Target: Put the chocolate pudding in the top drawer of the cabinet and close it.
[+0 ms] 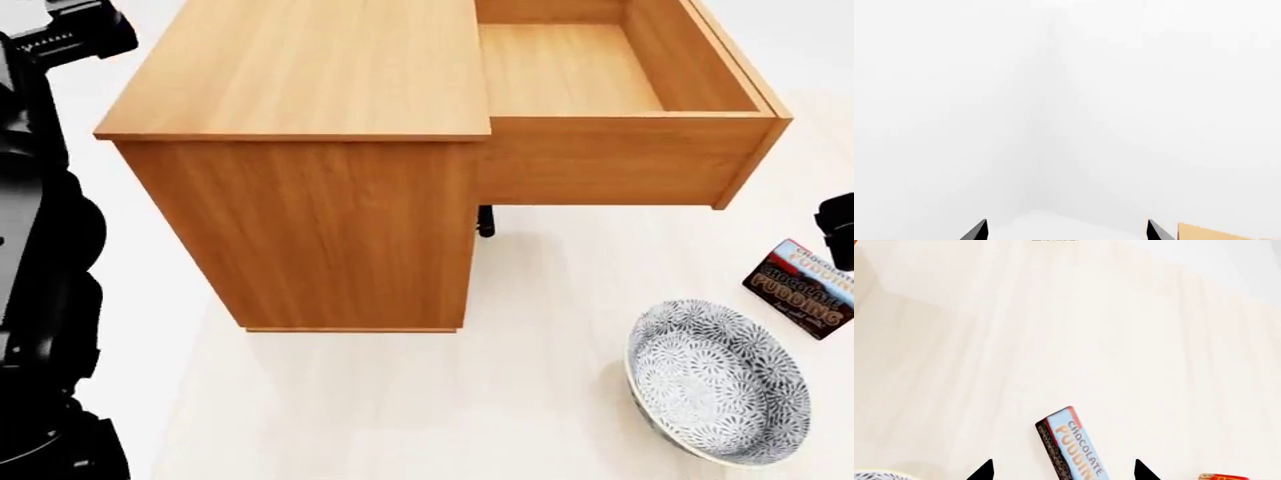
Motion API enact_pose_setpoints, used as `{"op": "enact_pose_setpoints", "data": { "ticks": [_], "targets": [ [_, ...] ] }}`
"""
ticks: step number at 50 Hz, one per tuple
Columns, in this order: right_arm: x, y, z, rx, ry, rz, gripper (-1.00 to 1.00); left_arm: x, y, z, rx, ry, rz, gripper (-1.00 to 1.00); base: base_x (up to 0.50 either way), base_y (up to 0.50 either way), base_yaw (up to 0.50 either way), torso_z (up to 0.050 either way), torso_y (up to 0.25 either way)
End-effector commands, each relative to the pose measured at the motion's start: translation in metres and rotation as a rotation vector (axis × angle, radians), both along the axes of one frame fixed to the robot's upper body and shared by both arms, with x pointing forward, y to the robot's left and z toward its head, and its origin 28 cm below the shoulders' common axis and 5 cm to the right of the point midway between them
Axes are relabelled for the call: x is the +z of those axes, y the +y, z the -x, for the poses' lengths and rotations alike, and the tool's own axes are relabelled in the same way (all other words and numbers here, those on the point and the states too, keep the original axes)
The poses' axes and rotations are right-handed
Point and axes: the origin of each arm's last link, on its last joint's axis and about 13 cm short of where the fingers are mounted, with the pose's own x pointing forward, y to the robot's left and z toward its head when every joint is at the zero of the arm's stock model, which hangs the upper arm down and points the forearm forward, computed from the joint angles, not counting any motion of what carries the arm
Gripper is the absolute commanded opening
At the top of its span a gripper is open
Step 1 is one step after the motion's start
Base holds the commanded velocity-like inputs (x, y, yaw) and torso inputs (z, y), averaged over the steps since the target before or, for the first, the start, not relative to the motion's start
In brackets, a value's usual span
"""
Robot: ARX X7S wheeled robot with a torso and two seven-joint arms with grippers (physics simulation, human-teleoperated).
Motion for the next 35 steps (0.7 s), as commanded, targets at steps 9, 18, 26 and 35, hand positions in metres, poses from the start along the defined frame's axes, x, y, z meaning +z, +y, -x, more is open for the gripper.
{"op": "enact_pose_setpoints", "data": {
  "ticks": [9, 18, 26, 35],
  "targets": [
    [0.008, -0.004, 0.006, -0.031, -0.019, 0.011, 1.0, -0.001, -0.001, 0.003, 0.569, -0.004, 0.196, 1.0, 0.0, 0.0, 0.0, 0.0, 0.0],
    [0.008, -0.003, 0.006, -0.037, -0.027, 0.01, 1.0, 0.071, 0.162, 0.046, 0.671, 0.087, 0.265, 1.0, 0.0, 0.0, 0.0, 0.0, 0.0],
    [0.012, -0.004, 0.008, -0.035, -0.036, 0.013, 1.0, 0.064, 0.215, 0.058, 0.688, 0.153, 0.3, 1.0, 0.0, 0.0, 0.0, 0.0, 0.0],
    [0.011, -0.005, 0.005, -0.032, -0.027, 0.014, 1.0, 0.053, 0.218, 0.059, 0.69, 0.185, 0.327, 1.0, 0.0, 0.0, 0.0, 0.0, 0.0]
  ]
}}
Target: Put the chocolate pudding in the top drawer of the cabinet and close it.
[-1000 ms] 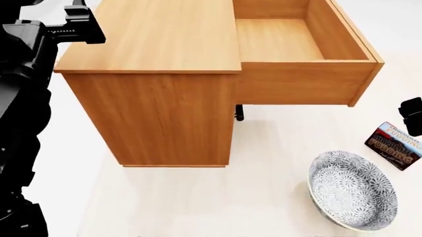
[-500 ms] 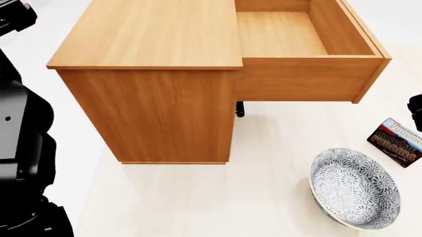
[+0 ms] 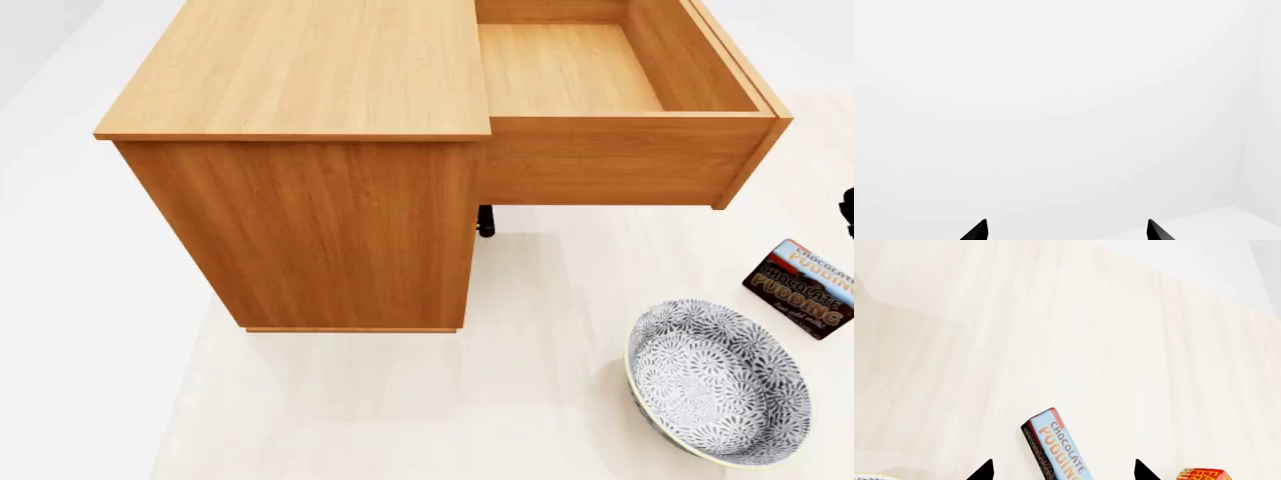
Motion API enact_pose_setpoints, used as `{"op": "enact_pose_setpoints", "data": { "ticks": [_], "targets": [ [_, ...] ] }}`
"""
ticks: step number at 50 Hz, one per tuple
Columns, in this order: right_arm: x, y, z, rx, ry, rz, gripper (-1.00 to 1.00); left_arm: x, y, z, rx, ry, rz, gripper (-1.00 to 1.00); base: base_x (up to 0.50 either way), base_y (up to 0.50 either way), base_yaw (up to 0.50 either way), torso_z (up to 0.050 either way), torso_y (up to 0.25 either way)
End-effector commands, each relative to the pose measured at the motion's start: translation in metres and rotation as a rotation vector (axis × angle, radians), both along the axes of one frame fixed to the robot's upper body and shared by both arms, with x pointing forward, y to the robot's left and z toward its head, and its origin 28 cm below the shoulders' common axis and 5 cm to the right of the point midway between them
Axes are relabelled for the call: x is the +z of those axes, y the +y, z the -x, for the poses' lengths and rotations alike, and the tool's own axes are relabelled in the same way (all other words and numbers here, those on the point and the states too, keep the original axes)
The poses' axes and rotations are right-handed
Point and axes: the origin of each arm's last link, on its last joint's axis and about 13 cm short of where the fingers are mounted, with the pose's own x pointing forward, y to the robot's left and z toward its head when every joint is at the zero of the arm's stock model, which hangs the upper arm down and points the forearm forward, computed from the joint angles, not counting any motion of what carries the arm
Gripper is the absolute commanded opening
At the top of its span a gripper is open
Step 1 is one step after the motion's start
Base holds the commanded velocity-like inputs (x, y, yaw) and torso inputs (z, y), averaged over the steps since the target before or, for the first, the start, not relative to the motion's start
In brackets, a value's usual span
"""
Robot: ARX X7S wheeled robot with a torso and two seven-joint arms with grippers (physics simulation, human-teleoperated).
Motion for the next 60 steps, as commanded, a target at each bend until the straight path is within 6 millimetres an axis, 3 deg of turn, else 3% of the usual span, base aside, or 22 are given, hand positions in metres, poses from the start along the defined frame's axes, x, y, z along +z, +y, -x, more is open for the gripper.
{"op": "enact_pose_setpoints", "data": {
  "ticks": [1, 40, 60],
  "targets": [
    [0.0, 0.0, -0.003, 0.002, 0.004, 0.003, 1.0, -0.003, 0.038, 0.021, 0.026, 0.016, 0.086, 1.0, 0.0, 0.0, 0.0, 0.0, 0.0],
    [-0.007, 0.001, -0.018, 0.013, 0.035, 0.01, 1.0, -0.003, 0.03, 0.006, 0.005, 0.038, 0.07, 1.0, 0.0, 0.0, 0.0, 0.0, -0.013],
    [0.004, -0.015, 0.005, -0.006, 0.044, 0.021, 1.0, -0.006, 0.027, 0.001, -0.011, 0.044, 0.069, 1.0, 0.0, 0.0, 0.0, 0.001, -0.087]
  ]
}}
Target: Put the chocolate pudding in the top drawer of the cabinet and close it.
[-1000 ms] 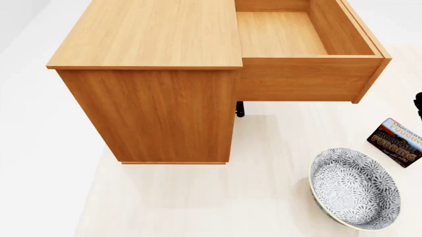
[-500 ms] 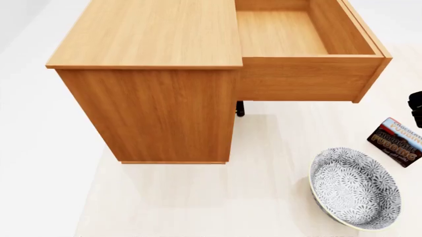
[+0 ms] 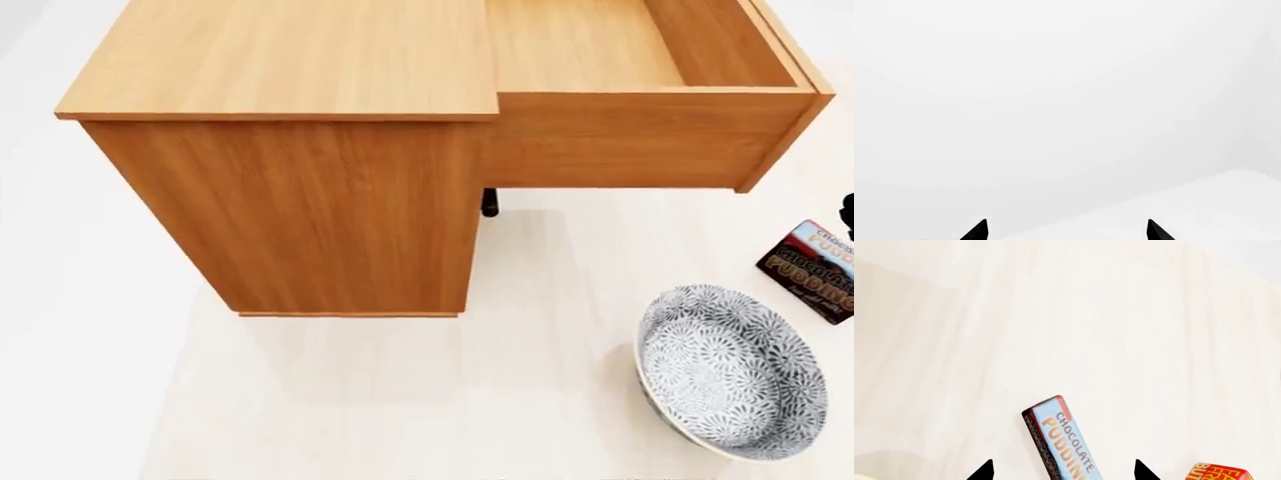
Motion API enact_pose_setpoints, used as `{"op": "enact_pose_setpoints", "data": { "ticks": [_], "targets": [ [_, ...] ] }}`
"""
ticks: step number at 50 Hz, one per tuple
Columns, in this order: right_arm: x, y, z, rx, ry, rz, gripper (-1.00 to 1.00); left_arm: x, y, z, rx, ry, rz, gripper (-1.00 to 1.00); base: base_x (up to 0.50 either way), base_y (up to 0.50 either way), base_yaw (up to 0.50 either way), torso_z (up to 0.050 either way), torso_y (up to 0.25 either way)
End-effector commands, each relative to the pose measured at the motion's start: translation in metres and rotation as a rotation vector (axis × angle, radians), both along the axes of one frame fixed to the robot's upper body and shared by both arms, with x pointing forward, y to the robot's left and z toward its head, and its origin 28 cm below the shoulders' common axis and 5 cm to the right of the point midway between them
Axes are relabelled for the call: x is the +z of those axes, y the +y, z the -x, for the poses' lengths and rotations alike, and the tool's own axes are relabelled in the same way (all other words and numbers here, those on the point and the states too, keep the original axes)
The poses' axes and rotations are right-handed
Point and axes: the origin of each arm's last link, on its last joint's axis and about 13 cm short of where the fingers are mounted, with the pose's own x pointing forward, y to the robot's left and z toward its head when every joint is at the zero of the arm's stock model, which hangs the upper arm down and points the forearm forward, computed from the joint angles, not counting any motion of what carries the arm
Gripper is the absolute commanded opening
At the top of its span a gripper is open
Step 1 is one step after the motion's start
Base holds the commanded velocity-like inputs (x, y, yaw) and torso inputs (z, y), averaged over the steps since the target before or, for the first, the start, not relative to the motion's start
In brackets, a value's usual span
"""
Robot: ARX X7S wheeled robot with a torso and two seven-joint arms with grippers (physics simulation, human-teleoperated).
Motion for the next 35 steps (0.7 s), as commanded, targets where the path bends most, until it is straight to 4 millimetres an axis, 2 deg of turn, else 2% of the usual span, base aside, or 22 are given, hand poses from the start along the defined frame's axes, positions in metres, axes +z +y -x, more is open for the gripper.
{"op": "enact_pose_setpoints", "data": {
  "ticks": [1, 12, 35],
  "targets": [
    [0.008, -0.009, 0.013, -0.014, 0.002, 0.009, 1.0, 0.0, -0.001, -0.001, -0.006, 0.0, 0.0, 1.0, 0.0, 0.0, 0.0, 0.002, -0.094],
    [0.012, -0.012, 0.021, -0.023, 0.0, 0.012, 1.0, 0.0, -0.003, -0.004, -0.013, 0.0, -0.002, 1.0, 0.0, 0.0, 0.0, 0.002, -0.095],
    [0.005, 0.005, -0.007, -0.011, -0.012, 0.024, 1.0, 0.004, -0.001, -0.001, -0.015, -0.002, -0.005, 1.0, 0.0, 0.0, 0.0, 0.002, -0.097]
  ]
}}
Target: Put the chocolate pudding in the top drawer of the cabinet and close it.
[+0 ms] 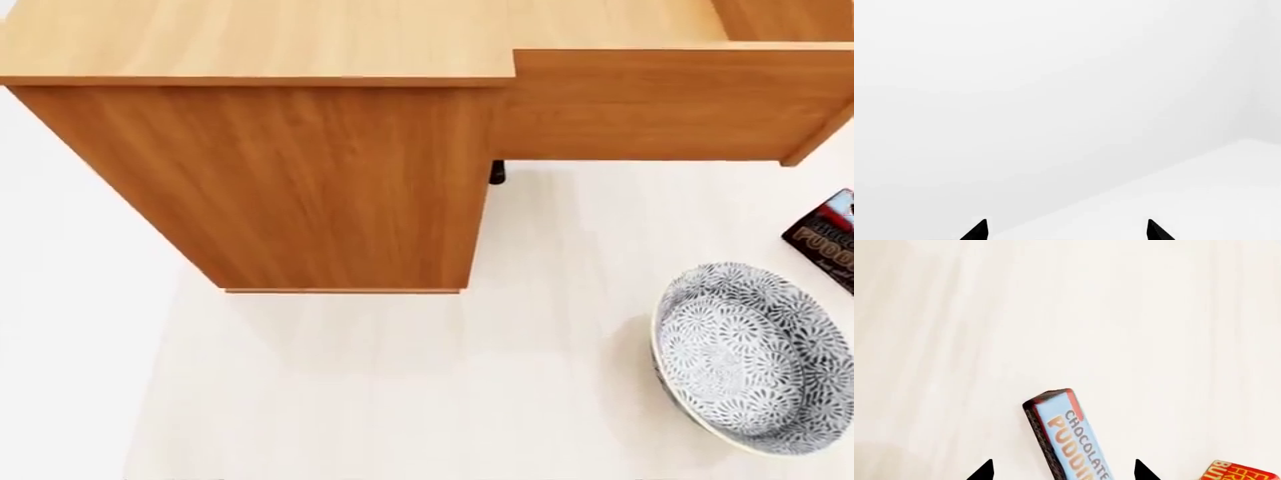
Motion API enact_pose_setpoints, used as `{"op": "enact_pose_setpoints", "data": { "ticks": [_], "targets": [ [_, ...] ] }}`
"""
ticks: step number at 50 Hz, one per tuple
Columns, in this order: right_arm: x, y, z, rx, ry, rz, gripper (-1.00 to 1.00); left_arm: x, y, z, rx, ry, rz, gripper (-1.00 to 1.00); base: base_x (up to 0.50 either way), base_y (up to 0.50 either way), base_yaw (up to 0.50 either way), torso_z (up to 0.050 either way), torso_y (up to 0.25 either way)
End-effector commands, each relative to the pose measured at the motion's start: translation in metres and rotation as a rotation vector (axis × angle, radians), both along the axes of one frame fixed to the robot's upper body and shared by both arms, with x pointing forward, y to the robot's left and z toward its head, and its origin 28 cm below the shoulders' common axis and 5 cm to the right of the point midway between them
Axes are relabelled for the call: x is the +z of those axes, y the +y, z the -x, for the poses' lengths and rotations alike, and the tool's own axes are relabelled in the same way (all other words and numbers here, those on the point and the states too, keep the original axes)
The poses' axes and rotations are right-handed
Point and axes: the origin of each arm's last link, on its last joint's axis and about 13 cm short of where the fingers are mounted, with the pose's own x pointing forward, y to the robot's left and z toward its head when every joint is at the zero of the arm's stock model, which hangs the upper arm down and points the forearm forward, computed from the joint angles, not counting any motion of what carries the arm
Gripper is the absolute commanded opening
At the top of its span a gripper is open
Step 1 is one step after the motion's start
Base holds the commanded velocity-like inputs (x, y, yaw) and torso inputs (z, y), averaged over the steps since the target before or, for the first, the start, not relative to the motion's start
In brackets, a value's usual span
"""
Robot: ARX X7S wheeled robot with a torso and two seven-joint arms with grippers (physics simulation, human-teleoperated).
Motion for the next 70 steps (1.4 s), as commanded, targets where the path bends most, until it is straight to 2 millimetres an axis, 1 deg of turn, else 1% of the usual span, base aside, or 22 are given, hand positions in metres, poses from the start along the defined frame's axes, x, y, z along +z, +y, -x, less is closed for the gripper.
{"op": "enact_pose_setpoints", "data": {
  "ticks": [1, 7, 13, 23, 27, 31, 39, 42, 51, 57, 60, 61, 66, 70],
  "targets": [
    [-0.001, 0.006, -0.009, 0.004, -0.007, 0.006, 1.0, 0.001, 0.001, 0.002, -0.001, -0.001, -0.001, 1.0, 0.0, 0.0, 0.0, 0.004, -0.1],
    [0.0, 0.006, -0.008, -0.005, -0.011, 0.013, 1.0, 0.0, 0.001, 0.002, 0.002, -0.002, 0.001, 1.0, 0.0, 0.0, 0.0, 0.004, -0.099],
    [0.001, 0.003, -0.003, -0.025, -0.005, 0.024, 1.0, -0.003, -0.001, 0.0, 0.0, -0.001, 0.0, 1.0, 0.0, 0.0, 0.0, 0.004, -0.1],
    [-0.004, -0.012, 0.002, -0.11, 0.053, 0.093, 1.0, 0.0, -0.003, 0.003, 0.0, -0.004, -0.01, 1.0, 0.0, 0.0, 0.0, 0.0, -0.006],
    [-0.007, -0.018, -0.004, -0.115, 0.062, 0.092, 1.0, 0.0, -0.005, 0.005, 0.002, -0.003, -0.017, 1.0, 0.0, 0.0, 0.0, 0.0, 0.0],
    [-0.01, -0.02, -0.014, -0.115, 0.062, 0.089, 1.0, 0.001, -0.007, 0.007, 0.015, 0.0, -0.027, 1.0, 0.0, 0.0, 0.0, 0.0, 0.0],
    [-0.022, -0.019, -0.046, -0.086, 0.036, 0.057, 1.0, 0.005, -0.014, 0.005, 0.038, 0.006, -0.04, 1.0, 0.0, 0.0, 0.0, 0.0, 0.0],
    [-0.026, -0.018, -0.057, -0.073, 0.028, 0.051, 1.0, 0.011, -0.019, 0.002, 0.038, 0.006, -0.054, 1.0, 0.0, 0.0, 0.0, 0.0, 0.0],
    [-0.032, -0.012, -0.063, -0.044, 0.014, 0.041, 1.0, 0.018, -0.029, -0.013, 0.025, 0.007, -0.075, 1.0, 0.0, 0.0, 0.0, 0.0, 0.0],
    [-0.047, -0.014, -0.062, -0.041, 0.032, 0.02, 1.0, 0.016, -0.032, -0.019, 0.015, 0.017, -0.086, 1.0, 0.0, 0.0, 0.0, 0.0, 0.0],
    [-0.059, -0.015, -0.06, -0.05, 0.059, -0.003, 1.0, 0.016, -0.032, -0.019, 0.018, 0.021, -0.088, 1.0, 0.0, 0.0, 0.0, 0.0, 0.0],
    [-0.063, -0.016, -0.059, -0.053, 0.068, -0.01, -1.0, 0.016, -0.033, -0.019, 0.018, 0.022, -0.089, 1.0, 0.0, 0.0, 0.0, 0.0, 0.0],
    [-0.074, -0.022, -0.054, -0.061, 0.092, -0.028, -1.0, 0.017, -0.035, -0.02, 0.017, 0.024, -0.098, 1.0, 0.0, 0.0, 0.0, 0.0, 0.0],
    [-0.075, -0.027, -0.05, -0.057, 0.091, -0.044, -1.0, 0.018, -0.037, -0.021, 0.01, 0.022, -0.1, 1.0, 0.0, 0.0, 0.0, 0.0, -0.004]
  ]
}}
